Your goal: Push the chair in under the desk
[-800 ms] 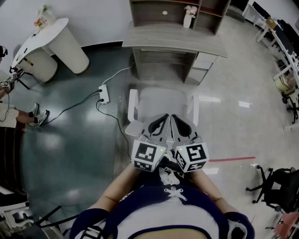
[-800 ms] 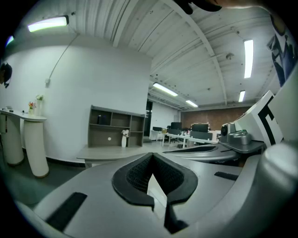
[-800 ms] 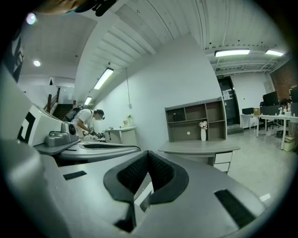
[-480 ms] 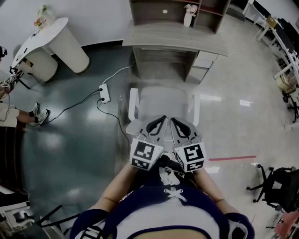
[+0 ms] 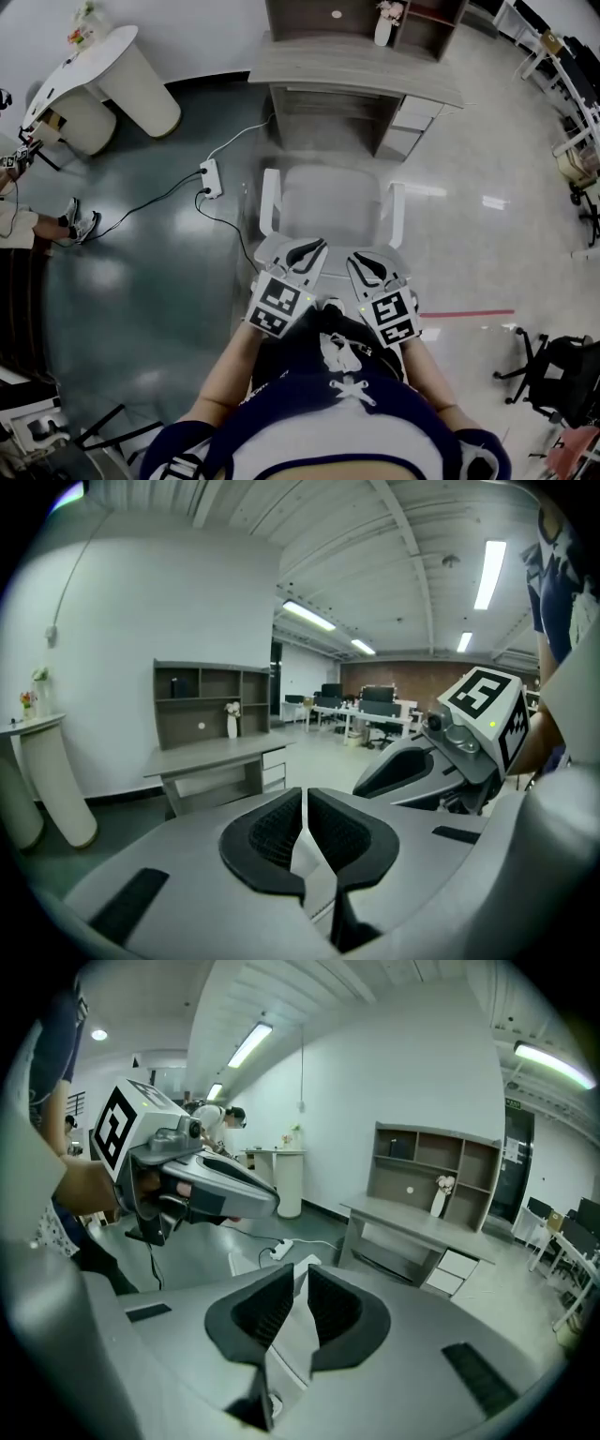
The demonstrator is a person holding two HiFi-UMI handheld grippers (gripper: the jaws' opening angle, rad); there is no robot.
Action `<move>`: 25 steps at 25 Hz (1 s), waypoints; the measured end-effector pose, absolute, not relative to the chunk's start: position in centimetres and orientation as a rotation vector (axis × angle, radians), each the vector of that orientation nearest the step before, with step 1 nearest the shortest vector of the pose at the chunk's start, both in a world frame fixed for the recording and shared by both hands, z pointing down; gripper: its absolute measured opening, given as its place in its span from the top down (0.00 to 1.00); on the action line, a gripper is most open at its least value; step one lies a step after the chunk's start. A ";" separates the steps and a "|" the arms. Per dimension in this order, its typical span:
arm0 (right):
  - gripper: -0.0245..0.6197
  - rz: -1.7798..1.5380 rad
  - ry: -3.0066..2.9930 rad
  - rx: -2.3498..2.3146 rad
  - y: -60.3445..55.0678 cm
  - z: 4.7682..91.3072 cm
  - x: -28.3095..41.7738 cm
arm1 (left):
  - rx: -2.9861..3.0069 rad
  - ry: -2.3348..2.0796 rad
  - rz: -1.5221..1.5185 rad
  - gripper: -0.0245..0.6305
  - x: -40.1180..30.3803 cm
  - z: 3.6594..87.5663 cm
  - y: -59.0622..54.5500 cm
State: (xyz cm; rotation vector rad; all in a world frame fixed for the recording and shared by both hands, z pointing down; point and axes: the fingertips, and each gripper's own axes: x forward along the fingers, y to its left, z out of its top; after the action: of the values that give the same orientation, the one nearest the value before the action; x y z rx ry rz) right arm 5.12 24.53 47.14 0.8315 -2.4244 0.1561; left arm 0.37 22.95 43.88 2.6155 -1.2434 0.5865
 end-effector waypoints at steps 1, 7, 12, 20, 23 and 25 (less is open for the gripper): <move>0.95 0.162 -2.412 0.824 24.6 47.5 5.3 | 2.620 -1.215 0.619 0.95 0.5 44.4 23.2; 0.89 0.195 -2.348 0.741 25.8 49.9 5.7 | 2.623 -1.028 0.898 0.79 0.9 48.6 25.5; 0.78 0.122 -2.250 0.618 27.0 52.4 5.7 | 2.623 -0.903 1.217 0.74 0.8 52.5 26.7; 0.71 -0.198 -1.990 0.395 28.8 58.4 6.4 | 2.564 -0.690 1.626 0.68 -0.2 57.9 28.1; 0.71 -0.202 -1.937 0.369 28.7 60.5 6.9 | 2.541 -0.659 1.668 0.67 -0.5 59.3 28.1; 0.71 -0.200 -1.906 0.359 28.4 61.7 7.3 | 2.522 -0.626 1.695 0.67 -0.8 60.4 28.3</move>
State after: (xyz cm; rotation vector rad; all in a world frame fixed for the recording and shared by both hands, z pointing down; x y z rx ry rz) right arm 7.26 28.45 61.71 0.3592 -1.9061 -0.2001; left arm -0.76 28.26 60.43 2.5223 -0.6259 1.6948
